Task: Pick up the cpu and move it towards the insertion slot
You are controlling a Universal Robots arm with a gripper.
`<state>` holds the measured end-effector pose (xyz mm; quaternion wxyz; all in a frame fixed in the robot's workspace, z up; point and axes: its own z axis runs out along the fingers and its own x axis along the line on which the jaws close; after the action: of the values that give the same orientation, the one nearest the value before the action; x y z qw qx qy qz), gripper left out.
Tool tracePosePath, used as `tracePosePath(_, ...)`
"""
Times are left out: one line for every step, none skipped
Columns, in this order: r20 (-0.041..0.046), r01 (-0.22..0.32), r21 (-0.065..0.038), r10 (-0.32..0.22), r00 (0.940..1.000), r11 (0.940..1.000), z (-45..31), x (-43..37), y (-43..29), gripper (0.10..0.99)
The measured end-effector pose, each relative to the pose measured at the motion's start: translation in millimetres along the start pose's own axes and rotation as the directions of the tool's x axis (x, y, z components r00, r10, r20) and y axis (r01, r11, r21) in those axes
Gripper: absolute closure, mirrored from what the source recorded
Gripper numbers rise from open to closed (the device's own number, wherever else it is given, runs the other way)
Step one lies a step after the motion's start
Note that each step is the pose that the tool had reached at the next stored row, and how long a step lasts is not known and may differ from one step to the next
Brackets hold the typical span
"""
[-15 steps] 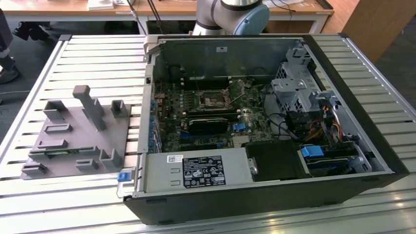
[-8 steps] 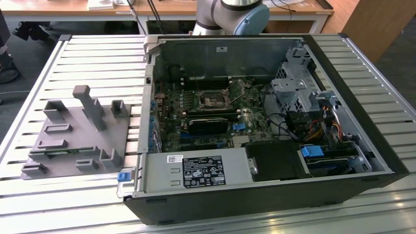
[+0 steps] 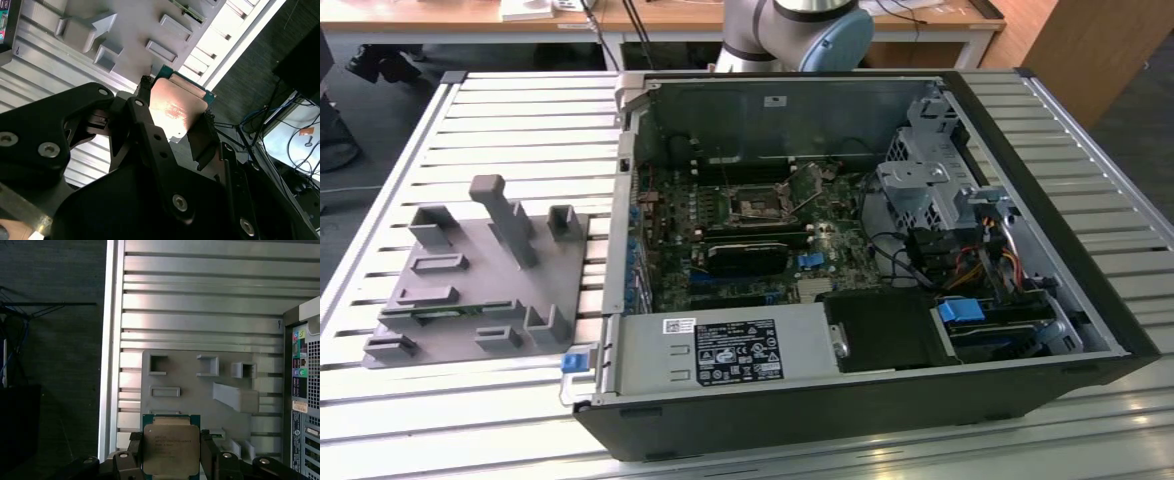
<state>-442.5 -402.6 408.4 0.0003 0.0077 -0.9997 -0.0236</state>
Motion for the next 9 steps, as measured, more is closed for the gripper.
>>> tracePosePath(-0.0001,0.000,0.000,0.000,1.0000,1.0000,-1.4,0.0,0.1,0.541)
tracePosePath(-0.0001,0.000,0.000,0.000,1.0000,1.0000,-2.7,0.0,0.1,0.541)
tracePosePath(0.0000,0.000,0.000,0.000,1.0000,1.0000,-3.9,0.0,0.2,0.541)
tracePosePath(-0.0001,0.000,0.000,0.000,1.0000,1.0000,-5.3,0.0,0.3,0.541)
tracePosePath(-0.0001,0.000,0.000,0.000,1.0000,1.0000,-6.6,0.0,0.4,0.541)
tracePosePath(-0.0001,0.000,0.000,0.000,1.0000,1.0000,-8.0,0.0,0.5,0.541)
tracePosePath(-0.0001,0.000,0.000,0.000,1.0000,1.0000,-9.4,0.0,0.5,0.541)
tracePosePath(0.0000,0.000,0.000,0.000,1.0000,1.0000,-10.8,0.0,0.6,0.541)
tracePosePath(0.0001,0.000,0.000,0.000,1.0000,1.0000,-12.2,0.0,0.6,0.541)
